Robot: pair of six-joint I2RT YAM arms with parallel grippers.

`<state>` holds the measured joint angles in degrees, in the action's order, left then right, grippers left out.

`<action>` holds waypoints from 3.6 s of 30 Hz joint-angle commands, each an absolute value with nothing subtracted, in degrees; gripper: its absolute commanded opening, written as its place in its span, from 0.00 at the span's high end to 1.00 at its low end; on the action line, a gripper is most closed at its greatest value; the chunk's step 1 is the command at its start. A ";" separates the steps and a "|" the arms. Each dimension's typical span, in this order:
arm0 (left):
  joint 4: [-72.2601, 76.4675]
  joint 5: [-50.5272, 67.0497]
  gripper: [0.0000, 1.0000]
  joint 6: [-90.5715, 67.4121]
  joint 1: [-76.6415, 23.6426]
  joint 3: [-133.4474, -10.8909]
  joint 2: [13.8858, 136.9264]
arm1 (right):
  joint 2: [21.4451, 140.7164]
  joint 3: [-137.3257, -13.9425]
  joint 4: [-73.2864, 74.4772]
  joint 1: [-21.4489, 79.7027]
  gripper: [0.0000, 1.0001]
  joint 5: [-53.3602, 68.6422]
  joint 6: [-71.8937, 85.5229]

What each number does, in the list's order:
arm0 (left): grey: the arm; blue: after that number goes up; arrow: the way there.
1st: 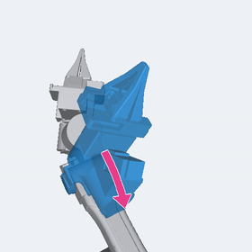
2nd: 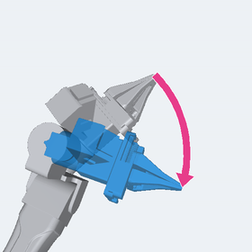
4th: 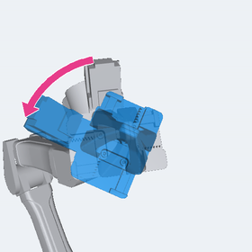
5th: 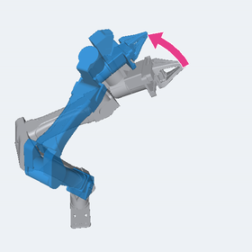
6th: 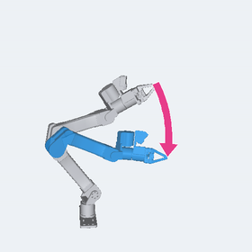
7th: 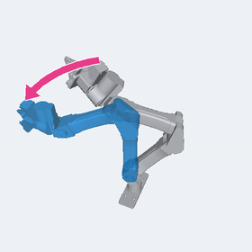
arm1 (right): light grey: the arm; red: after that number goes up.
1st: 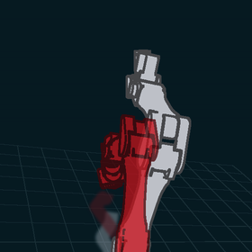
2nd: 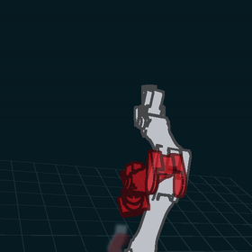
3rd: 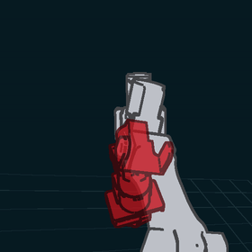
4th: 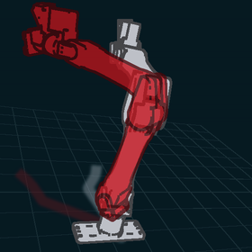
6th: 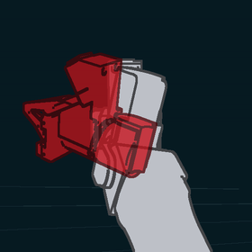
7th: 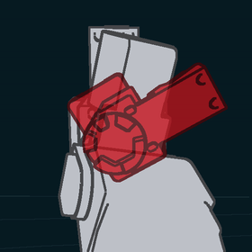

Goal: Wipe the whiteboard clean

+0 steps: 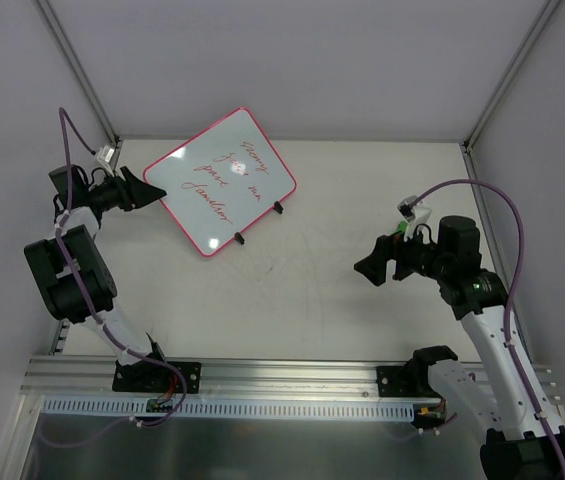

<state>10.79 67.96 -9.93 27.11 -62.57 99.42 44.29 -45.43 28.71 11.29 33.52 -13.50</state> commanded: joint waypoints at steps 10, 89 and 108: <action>19.06 73.92 0.42 -12.21 25.58 -62.58 103.62 | 46.49 -49.31 26.54 11.60 0.01 35.95 -14.85; 96.33 63.81 1.00 -52.30 21.62 -45.88 102.48 | 45.79 -46.76 26.54 11.60 0.01 36.56 -13.97; 96.33 58.71 1.00 -47.81 19.16 -46.23 95.28 | 45.79 -46.58 26.63 11.60 0.01 37.35 -13.71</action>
